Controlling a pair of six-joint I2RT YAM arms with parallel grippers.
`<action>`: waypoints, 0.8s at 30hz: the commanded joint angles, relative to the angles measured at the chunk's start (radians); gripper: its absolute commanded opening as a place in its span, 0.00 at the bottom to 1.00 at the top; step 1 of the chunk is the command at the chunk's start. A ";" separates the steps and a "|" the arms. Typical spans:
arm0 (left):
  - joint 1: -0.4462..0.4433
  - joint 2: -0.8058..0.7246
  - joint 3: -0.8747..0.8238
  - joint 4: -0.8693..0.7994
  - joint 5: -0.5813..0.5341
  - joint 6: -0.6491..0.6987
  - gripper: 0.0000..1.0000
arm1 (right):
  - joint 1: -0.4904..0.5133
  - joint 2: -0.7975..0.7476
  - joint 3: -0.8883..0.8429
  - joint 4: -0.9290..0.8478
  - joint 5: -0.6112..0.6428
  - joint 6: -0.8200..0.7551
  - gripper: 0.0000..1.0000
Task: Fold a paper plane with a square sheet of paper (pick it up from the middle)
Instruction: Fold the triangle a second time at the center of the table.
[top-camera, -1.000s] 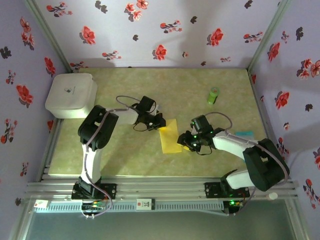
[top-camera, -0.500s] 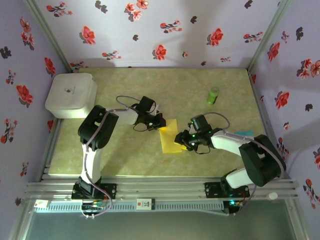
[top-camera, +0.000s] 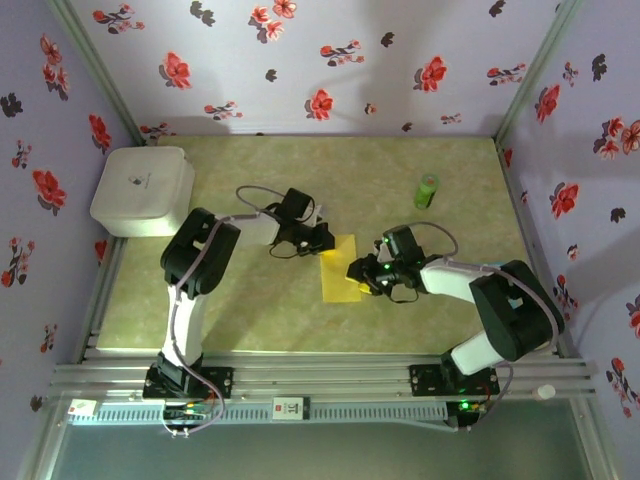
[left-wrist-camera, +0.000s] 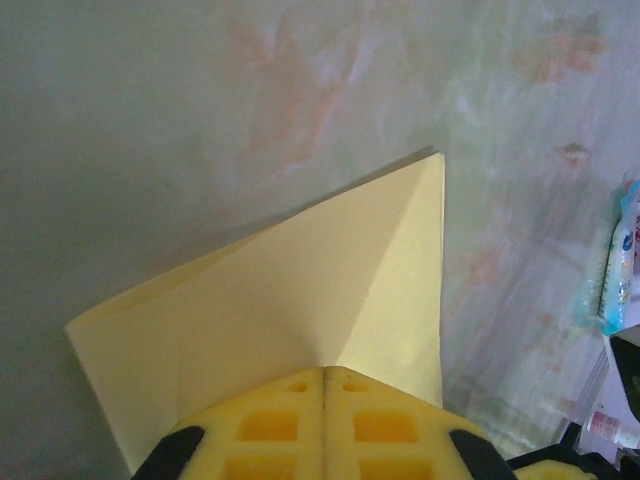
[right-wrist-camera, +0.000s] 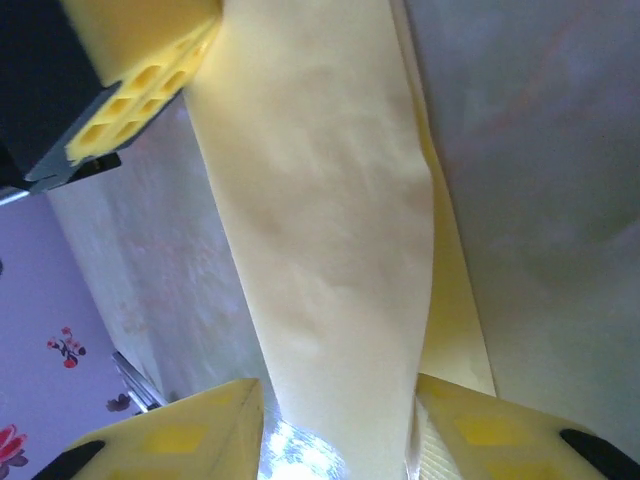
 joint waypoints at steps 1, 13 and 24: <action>0.011 0.030 0.041 -0.029 0.001 0.039 0.01 | -0.012 0.016 -0.006 0.069 -0.023 0.025 0.40; 0.011 0.005 0.102 -0.071 0.006 0.070 0.08 | -0.046 0.041 -0.028 0.145 -0.035 0.033 0.37; -0.008 -0.240 -0.071 0.006 -0.061 0.109 0.38 | -0.076 0.060 -0.021 0.169 -0.082 0.008 0.29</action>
